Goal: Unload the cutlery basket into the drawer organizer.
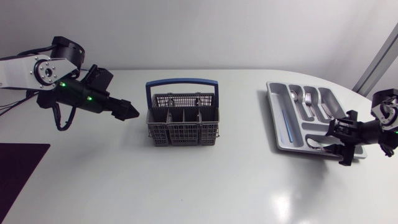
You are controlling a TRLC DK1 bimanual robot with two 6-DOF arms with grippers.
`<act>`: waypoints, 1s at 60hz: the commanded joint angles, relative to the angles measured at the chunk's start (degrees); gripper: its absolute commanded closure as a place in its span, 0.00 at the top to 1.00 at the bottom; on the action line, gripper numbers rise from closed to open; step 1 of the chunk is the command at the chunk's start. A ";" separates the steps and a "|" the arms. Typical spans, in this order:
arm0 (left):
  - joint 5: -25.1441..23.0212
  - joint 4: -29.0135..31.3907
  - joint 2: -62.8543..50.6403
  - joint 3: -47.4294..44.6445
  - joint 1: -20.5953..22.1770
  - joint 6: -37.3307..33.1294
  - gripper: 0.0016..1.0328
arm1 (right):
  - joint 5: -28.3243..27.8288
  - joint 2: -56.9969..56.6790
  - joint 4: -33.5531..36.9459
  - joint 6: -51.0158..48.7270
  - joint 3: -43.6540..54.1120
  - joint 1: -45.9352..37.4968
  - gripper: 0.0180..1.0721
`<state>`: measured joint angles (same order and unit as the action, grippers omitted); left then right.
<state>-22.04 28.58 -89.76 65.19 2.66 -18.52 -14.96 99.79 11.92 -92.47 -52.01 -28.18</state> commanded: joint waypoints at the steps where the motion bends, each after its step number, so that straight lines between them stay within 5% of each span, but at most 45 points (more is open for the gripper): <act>1: -0.02 -0.10 -1.65 -1.29 -0.72 -1.78 0.95 | 0.90 -1.88 -0.50 1.24 2.00 0.59 0.96; 21: 0.07 -1.86 -4.90 -1.38 -0.28 -2.13 0.95 | 0.90 -19.72 1.52 27.08 7.10 18.60 0.96; 43: 2.88 -4.14 -8.95 0.73 3.58 -1.16 0.95 | 9.78 -7.77 -1.64 57.22 -0.37 45.24 0.95; 53: 3.15 -5.02 -10.70 1.61 4.02 -0.99 0.90 | 11.09 -0.56 -0.85 62.93 -6.44 49.01 0.78; 60: 3.15 -5.64 -11.93 1.87 3.94 -1.16 0.76 | 11.01 1.46 -0.85 64.78 -8.20 49.54 0.45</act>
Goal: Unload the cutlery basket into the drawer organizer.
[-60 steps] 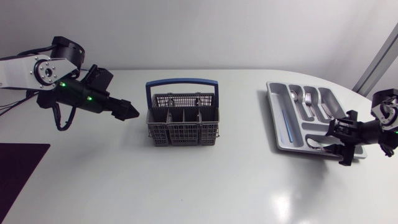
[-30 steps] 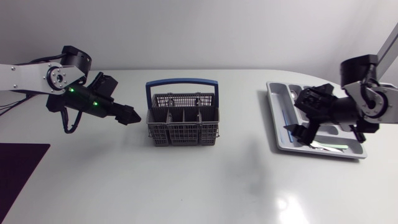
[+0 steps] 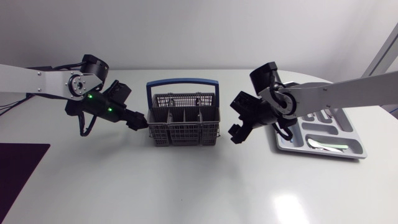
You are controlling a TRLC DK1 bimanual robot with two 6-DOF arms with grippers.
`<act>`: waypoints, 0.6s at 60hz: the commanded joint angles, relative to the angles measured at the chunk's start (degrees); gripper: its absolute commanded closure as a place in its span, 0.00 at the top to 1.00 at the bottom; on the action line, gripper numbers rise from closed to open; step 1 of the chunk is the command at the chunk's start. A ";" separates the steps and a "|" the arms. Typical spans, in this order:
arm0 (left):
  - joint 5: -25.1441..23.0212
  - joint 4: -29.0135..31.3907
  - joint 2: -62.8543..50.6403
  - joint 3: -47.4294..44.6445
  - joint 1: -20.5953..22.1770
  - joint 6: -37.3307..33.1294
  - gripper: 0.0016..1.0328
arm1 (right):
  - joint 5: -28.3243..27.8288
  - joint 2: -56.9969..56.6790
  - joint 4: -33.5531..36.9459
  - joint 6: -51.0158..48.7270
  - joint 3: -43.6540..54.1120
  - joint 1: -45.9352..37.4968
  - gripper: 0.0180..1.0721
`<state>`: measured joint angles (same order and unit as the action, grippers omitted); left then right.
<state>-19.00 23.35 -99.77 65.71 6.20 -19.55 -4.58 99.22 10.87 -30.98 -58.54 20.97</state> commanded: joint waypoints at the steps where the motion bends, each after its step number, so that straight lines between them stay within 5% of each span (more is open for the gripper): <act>1: 0.11 -0.50 -2.01 1.44 0.31 -0.22 0.72 | 0.62 2.21 0.20 3.38 -1.84 0.39 0.41; 6: 0.02 -1.56 -3.24 2.05 -0.04 -0.31 0.61 | 0.54 2.56 0.11 4.79 -2.98 0.39 0.21; 36: -0.33 -2.00 -4.03 4.60 4.53 0.74 0.58 | -1.13 0.98 0.55 8.57 -5.62 3.55 0.21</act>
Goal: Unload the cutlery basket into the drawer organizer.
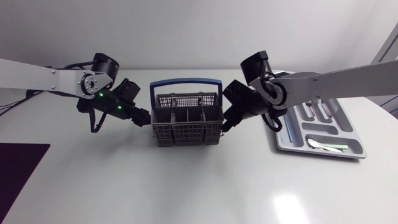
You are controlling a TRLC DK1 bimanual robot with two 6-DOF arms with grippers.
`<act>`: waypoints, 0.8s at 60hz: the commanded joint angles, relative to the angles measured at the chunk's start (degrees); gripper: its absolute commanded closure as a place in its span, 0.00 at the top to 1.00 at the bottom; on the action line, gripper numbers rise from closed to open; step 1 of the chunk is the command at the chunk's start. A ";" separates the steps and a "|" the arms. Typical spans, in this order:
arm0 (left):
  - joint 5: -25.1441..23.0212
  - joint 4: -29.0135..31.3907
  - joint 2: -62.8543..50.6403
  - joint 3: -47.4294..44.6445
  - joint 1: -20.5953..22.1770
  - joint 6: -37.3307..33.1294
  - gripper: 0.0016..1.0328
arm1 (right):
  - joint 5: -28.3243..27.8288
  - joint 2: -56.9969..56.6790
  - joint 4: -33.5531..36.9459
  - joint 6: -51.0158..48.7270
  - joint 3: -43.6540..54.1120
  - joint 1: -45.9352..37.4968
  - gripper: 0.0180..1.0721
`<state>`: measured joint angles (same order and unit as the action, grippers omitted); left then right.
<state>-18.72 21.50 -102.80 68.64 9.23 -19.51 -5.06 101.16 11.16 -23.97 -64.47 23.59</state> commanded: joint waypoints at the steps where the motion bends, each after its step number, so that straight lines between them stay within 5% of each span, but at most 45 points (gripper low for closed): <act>1: -0.62 -0.23 -0.99 1.76 1.75 0.70 0.58 | -0.65 -1.06 0.27 1.55 0.39 1.01 0.21; 48: -0.44 -0.31 -1.08 2.29 2.45 1.93 0.61 | -0.92 -4.05 0.97 2.08 3.82 3.65 0.21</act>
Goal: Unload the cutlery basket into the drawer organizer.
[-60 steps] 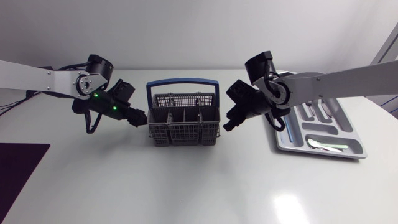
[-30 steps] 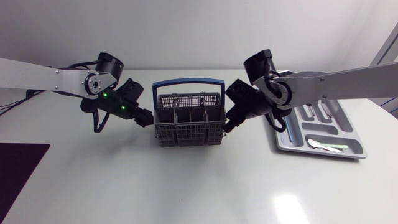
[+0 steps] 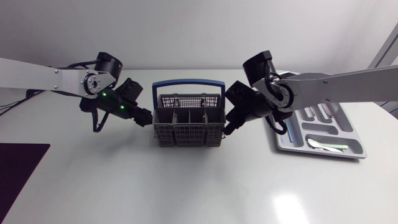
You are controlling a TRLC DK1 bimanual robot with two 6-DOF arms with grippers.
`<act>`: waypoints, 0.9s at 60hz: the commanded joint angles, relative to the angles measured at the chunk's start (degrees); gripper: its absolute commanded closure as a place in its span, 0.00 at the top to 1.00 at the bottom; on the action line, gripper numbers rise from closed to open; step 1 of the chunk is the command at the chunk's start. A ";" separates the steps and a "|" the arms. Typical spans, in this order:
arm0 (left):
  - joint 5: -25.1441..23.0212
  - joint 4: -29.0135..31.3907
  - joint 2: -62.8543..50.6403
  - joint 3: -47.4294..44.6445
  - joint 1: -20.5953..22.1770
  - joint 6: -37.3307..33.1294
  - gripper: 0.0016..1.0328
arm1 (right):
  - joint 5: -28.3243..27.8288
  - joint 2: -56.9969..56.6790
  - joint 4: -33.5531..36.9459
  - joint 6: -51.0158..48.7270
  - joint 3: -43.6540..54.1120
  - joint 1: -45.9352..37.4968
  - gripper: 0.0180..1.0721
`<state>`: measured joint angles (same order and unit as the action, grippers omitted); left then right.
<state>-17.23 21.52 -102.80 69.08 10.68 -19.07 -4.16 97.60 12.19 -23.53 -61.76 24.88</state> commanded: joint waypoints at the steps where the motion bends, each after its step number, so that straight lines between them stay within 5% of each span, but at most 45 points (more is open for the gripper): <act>1: -1.93 -0.34 -1.08 1.76 1.01 1.49 0.61 | -1.72 -0.40 -0.06 1.64 1.11 2.36 0.21; 21: -1.84 -0.25 -0.82 0.62 -2.33 1.05 0.68 | 3.72 -0.92 -0.14 1.56 2.69 0.16 0.24; 30: -1.84 -0.07 2.43 -1.40 -6.11 -0.09 0.88 | 6.45 -4.44 0.03 1.56 5.07 -3.70 0.81; 34: -1.84 0.19 5.68 -2.90 -7.69 -1.14 0.97 | 6.62 -7.07 0.03 1.47 6.65 -5.55 0.95; 54: -1.75 1.07 25.81 -11.07 -14.10 -1.58 0.96 | 7.59 -25.80 1.44 -3.28 14.56 -11.96 0.95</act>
<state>-18.79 22.13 -81.36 61.19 -2.35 -19.57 2.90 75.96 12.53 -25.58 -50.37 14.24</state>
